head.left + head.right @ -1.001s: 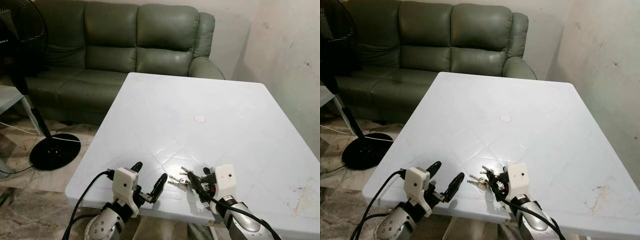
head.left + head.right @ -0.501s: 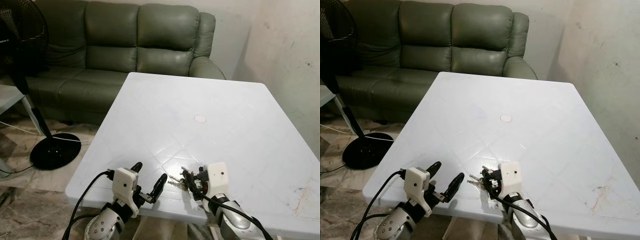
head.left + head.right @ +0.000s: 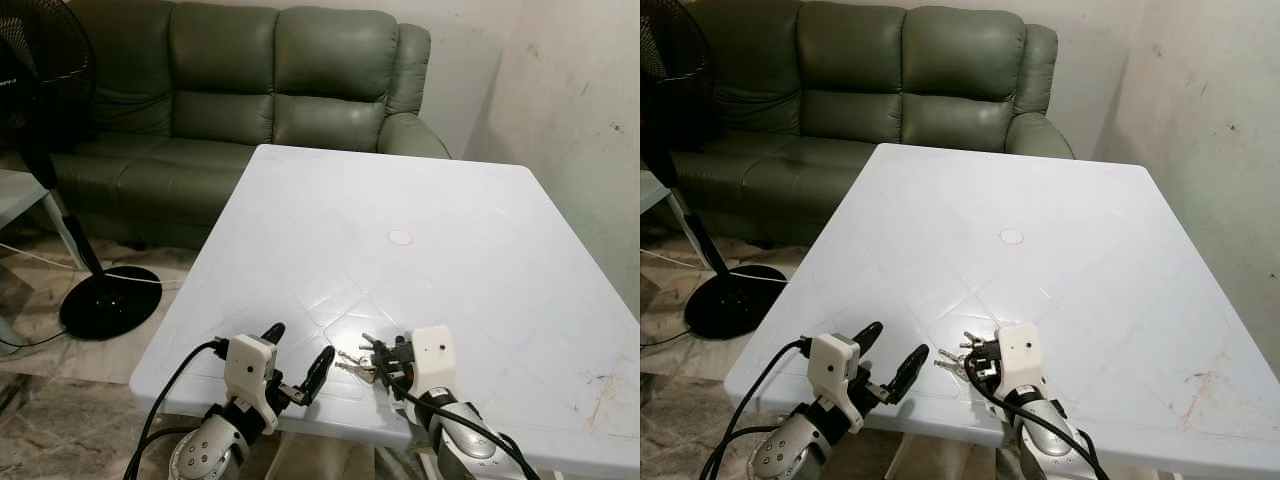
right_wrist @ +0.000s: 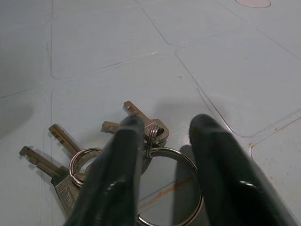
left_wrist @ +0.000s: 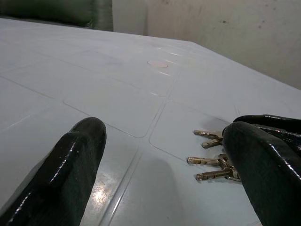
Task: Hang keys on a hook
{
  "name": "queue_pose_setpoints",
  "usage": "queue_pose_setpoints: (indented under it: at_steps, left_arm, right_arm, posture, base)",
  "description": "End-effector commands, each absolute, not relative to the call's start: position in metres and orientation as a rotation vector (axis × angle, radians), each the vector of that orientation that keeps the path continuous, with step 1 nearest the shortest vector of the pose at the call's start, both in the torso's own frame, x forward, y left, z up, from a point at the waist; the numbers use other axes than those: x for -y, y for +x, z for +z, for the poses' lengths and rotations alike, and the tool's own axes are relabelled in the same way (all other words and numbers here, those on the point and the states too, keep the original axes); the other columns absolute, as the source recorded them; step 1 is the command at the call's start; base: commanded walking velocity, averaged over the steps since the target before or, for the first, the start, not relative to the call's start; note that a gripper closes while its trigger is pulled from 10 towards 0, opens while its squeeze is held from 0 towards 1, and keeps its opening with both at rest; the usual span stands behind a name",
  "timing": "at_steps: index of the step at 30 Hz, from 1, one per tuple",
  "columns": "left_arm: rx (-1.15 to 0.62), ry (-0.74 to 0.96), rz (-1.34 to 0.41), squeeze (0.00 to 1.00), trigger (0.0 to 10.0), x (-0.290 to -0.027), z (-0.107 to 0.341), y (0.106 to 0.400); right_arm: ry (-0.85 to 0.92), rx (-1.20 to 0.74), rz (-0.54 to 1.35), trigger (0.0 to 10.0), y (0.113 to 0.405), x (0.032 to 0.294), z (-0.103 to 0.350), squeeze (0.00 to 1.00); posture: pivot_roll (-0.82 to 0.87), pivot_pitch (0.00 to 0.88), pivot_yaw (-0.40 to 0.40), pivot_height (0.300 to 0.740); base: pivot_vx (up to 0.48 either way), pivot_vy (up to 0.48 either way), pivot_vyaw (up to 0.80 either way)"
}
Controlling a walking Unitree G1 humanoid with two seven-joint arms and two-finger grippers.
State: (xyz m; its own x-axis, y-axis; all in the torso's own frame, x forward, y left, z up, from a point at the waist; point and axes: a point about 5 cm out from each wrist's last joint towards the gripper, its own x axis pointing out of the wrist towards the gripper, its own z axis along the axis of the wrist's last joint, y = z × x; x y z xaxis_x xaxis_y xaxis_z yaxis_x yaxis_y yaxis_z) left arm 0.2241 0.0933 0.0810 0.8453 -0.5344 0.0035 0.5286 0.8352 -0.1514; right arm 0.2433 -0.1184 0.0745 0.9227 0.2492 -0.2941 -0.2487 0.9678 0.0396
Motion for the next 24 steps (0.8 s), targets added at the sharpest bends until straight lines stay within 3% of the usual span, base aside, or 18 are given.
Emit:
queue_pose_setpoints:
  at_steps: [1,24]
  left_arm:
    - [-0.028,-0.144,-0.560,0.00,10.0,-0.0939,0.0852,0.2253]
    - [-0.026,-0.144,-0.558,0.00,10.0,-0.0942,0.0858,0.2251]
  right_arm:
    - [-0.007,-0.291,0.251,0.0,0.2444,0.1193,0.0774,0.00]
    - [-0.025,-0.286,0.269,0.0,0.2397,0.1189,0.0757,0.00]
  posture:
    - [0.03,0.007,-0.051,0.740]
    - [0.04,0.005,-0.056,0.740]
  base:
    - [0.000,0.000,0.00]
    - [0.000,0.000,0.00]
